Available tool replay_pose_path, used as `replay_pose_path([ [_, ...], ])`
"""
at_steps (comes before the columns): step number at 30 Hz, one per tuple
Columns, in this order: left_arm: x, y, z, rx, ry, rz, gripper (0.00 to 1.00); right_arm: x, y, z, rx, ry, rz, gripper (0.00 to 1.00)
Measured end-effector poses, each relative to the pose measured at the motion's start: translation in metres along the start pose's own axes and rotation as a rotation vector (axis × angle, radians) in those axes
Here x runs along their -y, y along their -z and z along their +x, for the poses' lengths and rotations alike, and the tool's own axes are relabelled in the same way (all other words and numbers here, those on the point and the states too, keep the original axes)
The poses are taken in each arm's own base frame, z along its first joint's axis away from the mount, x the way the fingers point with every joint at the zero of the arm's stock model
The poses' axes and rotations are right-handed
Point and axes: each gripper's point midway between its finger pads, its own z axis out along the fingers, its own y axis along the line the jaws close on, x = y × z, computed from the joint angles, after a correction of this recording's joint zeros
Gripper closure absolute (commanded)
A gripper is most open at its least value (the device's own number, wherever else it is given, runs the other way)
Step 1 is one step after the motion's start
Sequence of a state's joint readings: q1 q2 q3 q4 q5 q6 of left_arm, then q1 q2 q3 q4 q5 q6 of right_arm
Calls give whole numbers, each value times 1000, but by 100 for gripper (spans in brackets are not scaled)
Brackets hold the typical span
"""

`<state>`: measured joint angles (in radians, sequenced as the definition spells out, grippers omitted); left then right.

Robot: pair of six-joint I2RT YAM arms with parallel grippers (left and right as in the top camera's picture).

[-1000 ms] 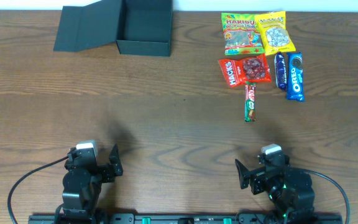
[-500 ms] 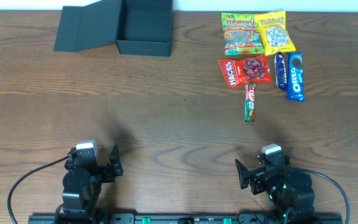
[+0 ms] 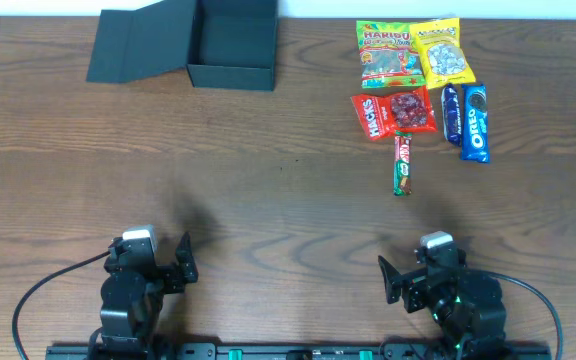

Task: Pack container

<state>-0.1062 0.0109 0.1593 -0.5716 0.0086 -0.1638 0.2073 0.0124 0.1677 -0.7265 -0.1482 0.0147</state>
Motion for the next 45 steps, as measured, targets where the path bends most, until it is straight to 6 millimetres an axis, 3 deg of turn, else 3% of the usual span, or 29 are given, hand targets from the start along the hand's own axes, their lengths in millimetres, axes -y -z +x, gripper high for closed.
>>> replay_pose_path([
  [7, 45, 8, 12, -111, 306, 252, 5, 0, 0, 0, 0, 0, 0, 1],
  [12, 62, 13, 8, -148, 472, 342, 5, 0, 0, 0, 0, 0, 0, 1],
  [17, 92, 30, -48, 34, 448, 564, 4, 0, 0, 0, 0, 0, 0, 1],
  [22, 104, 36, -71, 106, 408, 638, 4, 0, 0, 0, 0, 0, 0, 1],
  [25, 103, 20, -67, 29, 378, 586, 4, 0, 0, 0, 2, 0, 0, 1],
  [27, 103, 12, -76, -3, 339, 548, 4, 0, 0, 0, 0, 0, 0, 1],
  [33, 105, -22, -142, -7, 179, 428, 4, 0, 0, 0, 2, 0, 0, 1],
  [35, 105, -34, -154, -19, 150, 400, 4, 0, 0, 0, 1, 0, 0, 1],
  [40, 105, -107, -205, -66, 30, 275, 4, 0, 0, -1, 3, 0, 0, 1],
  [45, 114, -177, -230, -113, -90, 182, 4, 0, 0, -1, 3, 0, 0, 1],
])
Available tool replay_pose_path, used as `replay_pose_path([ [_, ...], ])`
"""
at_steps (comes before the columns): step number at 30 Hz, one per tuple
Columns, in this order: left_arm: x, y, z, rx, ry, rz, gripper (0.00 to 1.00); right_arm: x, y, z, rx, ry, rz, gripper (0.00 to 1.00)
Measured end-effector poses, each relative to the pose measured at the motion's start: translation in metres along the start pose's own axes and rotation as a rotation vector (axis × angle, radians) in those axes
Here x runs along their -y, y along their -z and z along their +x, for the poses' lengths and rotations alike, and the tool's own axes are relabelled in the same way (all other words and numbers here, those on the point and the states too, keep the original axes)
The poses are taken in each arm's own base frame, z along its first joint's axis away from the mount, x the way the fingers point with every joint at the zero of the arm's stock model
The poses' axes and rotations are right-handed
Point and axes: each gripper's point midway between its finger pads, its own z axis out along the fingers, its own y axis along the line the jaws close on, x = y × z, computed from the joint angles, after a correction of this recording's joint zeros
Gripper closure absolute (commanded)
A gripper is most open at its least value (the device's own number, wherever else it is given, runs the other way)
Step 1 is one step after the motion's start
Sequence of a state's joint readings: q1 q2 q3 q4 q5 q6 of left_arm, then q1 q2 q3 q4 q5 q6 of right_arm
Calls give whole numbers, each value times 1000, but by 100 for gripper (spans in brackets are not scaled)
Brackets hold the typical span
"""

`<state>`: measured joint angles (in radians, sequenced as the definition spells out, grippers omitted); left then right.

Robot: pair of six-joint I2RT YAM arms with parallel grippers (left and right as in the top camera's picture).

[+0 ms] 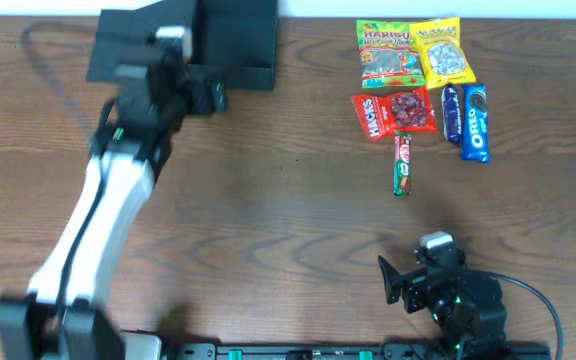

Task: Pack container

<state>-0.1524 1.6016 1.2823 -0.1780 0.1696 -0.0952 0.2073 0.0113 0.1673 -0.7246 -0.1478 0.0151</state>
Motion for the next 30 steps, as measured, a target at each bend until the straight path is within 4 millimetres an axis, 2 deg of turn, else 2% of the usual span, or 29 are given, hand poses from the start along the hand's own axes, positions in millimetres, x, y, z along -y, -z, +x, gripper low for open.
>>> replay_pose_path([
  [4, 1, -62, -10, -55, -71, -54, 5, 0, 0, 0, 0, 0, 0, 1],
  [7, -3, -106, -8, -95, -93, -76, 5, 0, 0, 0, 0, 0, 0, 1],
  [11, -11, -150, 4, -154, -110, -98, 5, 0, 0, 0, 0, 0, 0, 1],
  [15, -15, -182, 23, -203, -118, -107, 4, 0, 0, 0, 0, 0, 0, 1],
  [20, -15, -192, 53, -293, -113, -113, 5, 0, 0, 0, 0, 0, 0, 1],
  [26, -16, -179, 72, -399, -104, -128, 5, 0, 0, 0, 0, 0, 0, 1],
  [30, -18, -166, 96, -512, -99, -141, 5, 0, 0, 0, 0, 0, 0, 1],
])
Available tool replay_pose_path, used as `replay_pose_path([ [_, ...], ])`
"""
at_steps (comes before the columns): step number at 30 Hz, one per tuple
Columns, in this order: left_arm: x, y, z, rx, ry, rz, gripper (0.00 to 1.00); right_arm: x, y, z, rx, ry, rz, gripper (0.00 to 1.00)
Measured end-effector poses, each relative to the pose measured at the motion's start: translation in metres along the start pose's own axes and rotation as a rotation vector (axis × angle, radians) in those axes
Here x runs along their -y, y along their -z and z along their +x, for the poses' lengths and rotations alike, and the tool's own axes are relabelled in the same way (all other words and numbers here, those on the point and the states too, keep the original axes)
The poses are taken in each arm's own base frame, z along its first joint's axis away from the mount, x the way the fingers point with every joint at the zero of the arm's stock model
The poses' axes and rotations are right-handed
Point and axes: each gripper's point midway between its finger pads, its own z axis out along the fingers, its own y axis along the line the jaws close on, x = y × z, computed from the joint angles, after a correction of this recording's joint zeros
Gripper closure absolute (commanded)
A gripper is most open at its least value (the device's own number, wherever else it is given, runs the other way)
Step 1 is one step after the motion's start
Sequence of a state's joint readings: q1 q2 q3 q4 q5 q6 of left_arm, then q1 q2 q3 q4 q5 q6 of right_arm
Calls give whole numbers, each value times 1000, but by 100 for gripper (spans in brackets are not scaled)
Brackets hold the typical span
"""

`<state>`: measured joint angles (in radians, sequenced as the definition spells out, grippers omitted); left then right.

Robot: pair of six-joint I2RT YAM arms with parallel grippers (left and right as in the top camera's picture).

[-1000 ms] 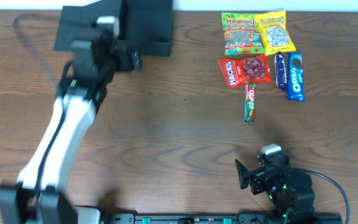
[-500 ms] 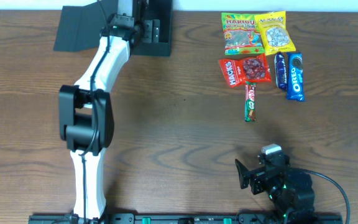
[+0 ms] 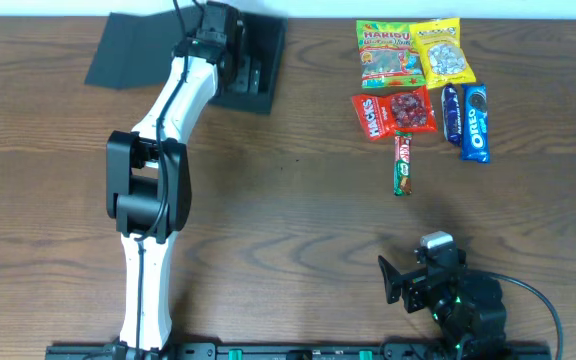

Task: Pack container

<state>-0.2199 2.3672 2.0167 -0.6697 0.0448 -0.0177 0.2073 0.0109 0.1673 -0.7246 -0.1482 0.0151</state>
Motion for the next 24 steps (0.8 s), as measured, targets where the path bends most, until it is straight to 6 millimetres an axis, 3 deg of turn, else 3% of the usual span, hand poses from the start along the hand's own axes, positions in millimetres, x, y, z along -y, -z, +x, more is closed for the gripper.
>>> replay_pose_path([
  [10, 25, 10, 72, -282, -54, -5, 5, 0, 0, 0, 0, 0, 0, 1],
  [13, 32, 13, 81, -317, -69, -5, 5, 0, 0, 0, 0, 0, 0, 1],
  [19, 27, 14, 78, -309, -68, -25, 5, 0, 0, 0, 0, 0, 0, 1],
  [21, 27, 20, 64, -271, -65, -30, 5, 0, 0, 0, 0, 0, 0, 1],
  [24, 31, 43, 25, -156, -62, -23, 5, 0, 0, 0, 0, 0, 0, 1],
])
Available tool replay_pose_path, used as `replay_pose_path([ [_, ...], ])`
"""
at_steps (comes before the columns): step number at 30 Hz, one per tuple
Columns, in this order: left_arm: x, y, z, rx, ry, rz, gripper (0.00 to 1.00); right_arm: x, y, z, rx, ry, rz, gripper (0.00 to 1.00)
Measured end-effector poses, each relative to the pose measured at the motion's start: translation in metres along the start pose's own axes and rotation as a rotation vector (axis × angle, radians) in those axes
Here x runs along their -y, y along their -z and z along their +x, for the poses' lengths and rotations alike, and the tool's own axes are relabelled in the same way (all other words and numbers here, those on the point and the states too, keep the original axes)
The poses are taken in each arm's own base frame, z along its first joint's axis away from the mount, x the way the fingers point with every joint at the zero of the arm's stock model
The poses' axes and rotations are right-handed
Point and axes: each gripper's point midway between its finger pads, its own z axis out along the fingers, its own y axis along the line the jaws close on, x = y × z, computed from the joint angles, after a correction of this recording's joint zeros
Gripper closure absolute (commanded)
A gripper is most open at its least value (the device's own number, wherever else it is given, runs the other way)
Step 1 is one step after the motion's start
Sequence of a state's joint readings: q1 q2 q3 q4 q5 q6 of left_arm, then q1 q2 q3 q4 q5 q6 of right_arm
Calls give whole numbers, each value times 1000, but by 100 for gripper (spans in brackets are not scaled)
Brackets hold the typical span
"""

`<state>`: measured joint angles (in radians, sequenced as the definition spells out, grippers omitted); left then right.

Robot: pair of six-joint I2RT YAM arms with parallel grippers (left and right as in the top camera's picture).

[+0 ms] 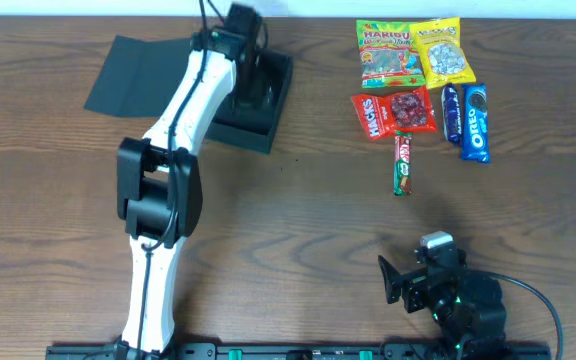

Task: Pack container

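The black box (268, 128) lies open at the upper left, skewed, with its lid flap (133, 75) spread out to the left. My left arm reaches across the table and its gripper (251, 85) is down inside the box; its jaws are hidden against the dark interior. Several snacks lie at the upper right: a Haribo bag (384, 52), a yellow bag (444, 52), a red Hacks bag (393, 112), two blue Oreo packs (476, 122) and a slim chocolate bar (402, 163). My right gripper (388, 280) rests open near the front edge, holding nothing.
The table is dark brown wood (298, 220). The left arm's white links (168, 150) run diagonally from the front edge to the box. A cable (533, 300) loops by the right arm's base.
The box has come nearer the table's middle and turned further clockwise, with my left gripper still inside it. The lid flap has followed. The right arm and the snacks are unchanged.
Both arms first rested at the front edge, with the box square at the back. Then my left arm was stretched out beside the box's left wall, then inside the box, which had tilted. Now the box sits lower and more skewed.
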<state>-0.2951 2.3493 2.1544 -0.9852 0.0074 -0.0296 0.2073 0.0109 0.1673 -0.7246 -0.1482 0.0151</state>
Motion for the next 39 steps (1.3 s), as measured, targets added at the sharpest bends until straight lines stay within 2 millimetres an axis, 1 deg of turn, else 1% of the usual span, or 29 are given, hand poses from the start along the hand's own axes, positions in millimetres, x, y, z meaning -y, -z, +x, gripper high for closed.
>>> replay_pose_path([
  [1, 1, 14, -9, 38, 0, 4, 5, 0, 0, 0, 0, 0, 0, 1],
  [3, 5, 34, -19, 87, -5, 11, 5, 0, 0, 0, 0, 0, 0, 1],
  [4, 9, 41, -21, 100, -11, 15, 5, 0, 0, 0, 0, 0, 0, 1],
  [6, 18, 47, -21, 110, -27, 22, 5, 0, 0, 0, 0, 0, 0, 1],
  [8, 30, 45, -17, 101, -48, 29, 4, 0, 0, 0, 0, 0, 0, 1],
  [11, 52, 29, 2, 51, -93, 38, 4, 0, 0, 0, 0, 0, 0, 1],
  [13, 59, 20, 9, 35, -108, 41, 2, 0, 0, 0, 0, 0, 0, 1],
  [14, 61, 13, 14, 23, -115, 40, 6, 0, 0, 0, 0, 0, 0, 1],
  [17, 60, -1, 26, -14, -116, 35, 24, 0, 0, 0, 0, 0, 0, 1],
  [18, 59, -5, 28, -17, -111, 33, 29, 0, 0, 0, 0, 0, 0, 1],
  [19, 58, -8, 29, -19, -116, 33, 37, 0, 0, 0, 0, 0, 0, 1],
  [21, 59, -12, 30, -15, -113, 38, 46, 0, 0, 0, 0, 0, 0, 1],
  [22, 60, -13, 31, -18, -112, 44, 52, 0, 0, 0, 0, 0, 0, 1],
  [23, 61, -14, 32, -21, -117, 51, 62, 0, 0, 0, 0, 0, 0, 1],
  [24, 63, -15, 34, -26, -112, 60, 68, 0, 0, 0, 0, 0, 0, 1],
  [26, 66, -15, 35, -29, -116, 77, 85, 0, 0, 0, 0, 0, 0, 1],
  [27, 66, -15, 35, -31, -114, 82, 91, 0, 0, 0, 0, 0, 0, 1],
  [28, 68, -15, 36, -35, -115, 91, 94, 0, 0, 0, 0, 0, 0, 1],
  [31, 68, -14, 43, -60, -134, 92, 94, 0, 0, 0, 0, 0, 0, 1],
  [34, 66, -14, 52, -97, -193, 90, 94, 0, 0, 0, 0, 0, 0, 1],
  [37, 67, -11, 65, -146, -301, 92, 94, 0, 0, 0, 0, 0, 0, 1],
  [39, 71, -9, 77, -184, -398, 95, 94, 0, 0, 0, 0, 0, 0, 1],
])
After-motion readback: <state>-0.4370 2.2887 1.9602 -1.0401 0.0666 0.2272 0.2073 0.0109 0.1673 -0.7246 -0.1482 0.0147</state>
